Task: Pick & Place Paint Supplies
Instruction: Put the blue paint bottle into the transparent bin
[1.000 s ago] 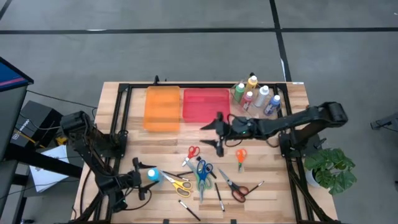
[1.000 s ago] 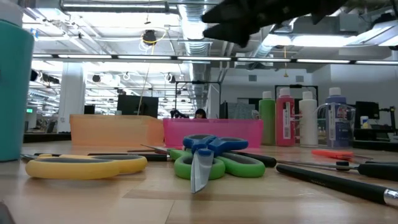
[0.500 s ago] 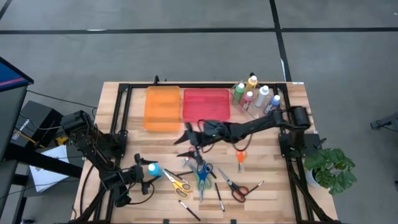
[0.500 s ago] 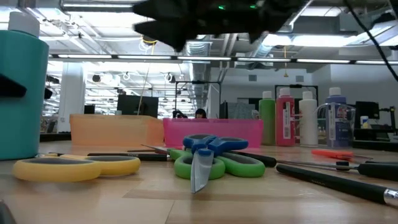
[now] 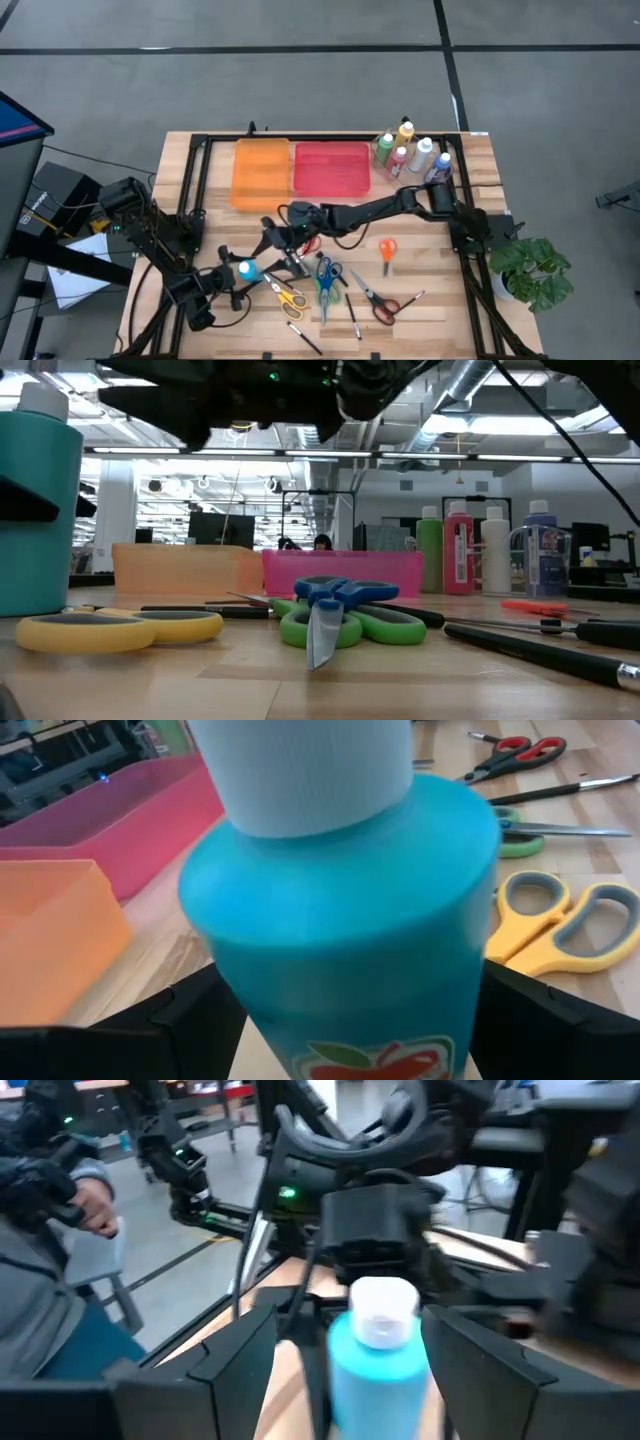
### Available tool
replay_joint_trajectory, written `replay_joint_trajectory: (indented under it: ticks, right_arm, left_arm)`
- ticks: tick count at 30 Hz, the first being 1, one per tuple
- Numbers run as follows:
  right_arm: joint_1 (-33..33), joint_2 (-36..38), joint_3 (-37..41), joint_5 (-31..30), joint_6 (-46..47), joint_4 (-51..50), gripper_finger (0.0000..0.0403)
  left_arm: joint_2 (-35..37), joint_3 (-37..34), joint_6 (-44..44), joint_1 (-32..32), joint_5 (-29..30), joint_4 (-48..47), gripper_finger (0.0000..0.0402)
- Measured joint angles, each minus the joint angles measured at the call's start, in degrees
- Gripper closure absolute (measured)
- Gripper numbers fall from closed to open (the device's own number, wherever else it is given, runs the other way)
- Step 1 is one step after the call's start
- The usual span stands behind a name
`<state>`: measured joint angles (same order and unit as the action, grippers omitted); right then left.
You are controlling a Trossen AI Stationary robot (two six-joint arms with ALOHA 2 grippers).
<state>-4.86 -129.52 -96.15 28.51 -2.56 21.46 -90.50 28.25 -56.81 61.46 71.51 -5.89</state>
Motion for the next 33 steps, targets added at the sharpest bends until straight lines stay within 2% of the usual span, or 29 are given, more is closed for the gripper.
replay_joint_trajectory:
  ticks: [6,14,20,27,33]
  right_arm:
    - [-0.42,-4.12,-6.19,0.18,-0.42,-2.37,0.0157]
    - [-0.37,-8.46,-12.63,0.20,-0.45,-3.75,0.0157]
    - [-0.33,-11.49,-17.30,0.20,-0.44,-6.76,0.0157]
    - [-0.30,-11.53,-18.01,0.18,-0.66,-9.03,0.0161]
    - [-0.27,-11.53,-18.00,0.29,-0.92,-9.31,0.0186]
  left_arm:
    - [0.00,0.00,0.16,-0.86,-1.27,0.05,0.0092]
    - [0.00,0.02,8.39,-0.92,-1.29,3.70,0.0092]
    - [0.00,0.02,8.56,-0.92,-1.28,3.85,0.0092]
    - [0.00,0.02,8.56,-0.90,-1.27,3.82,0.0092]
    - [0.00,0.02,8.56,-0.90,-1.27,3.82,0.0092]
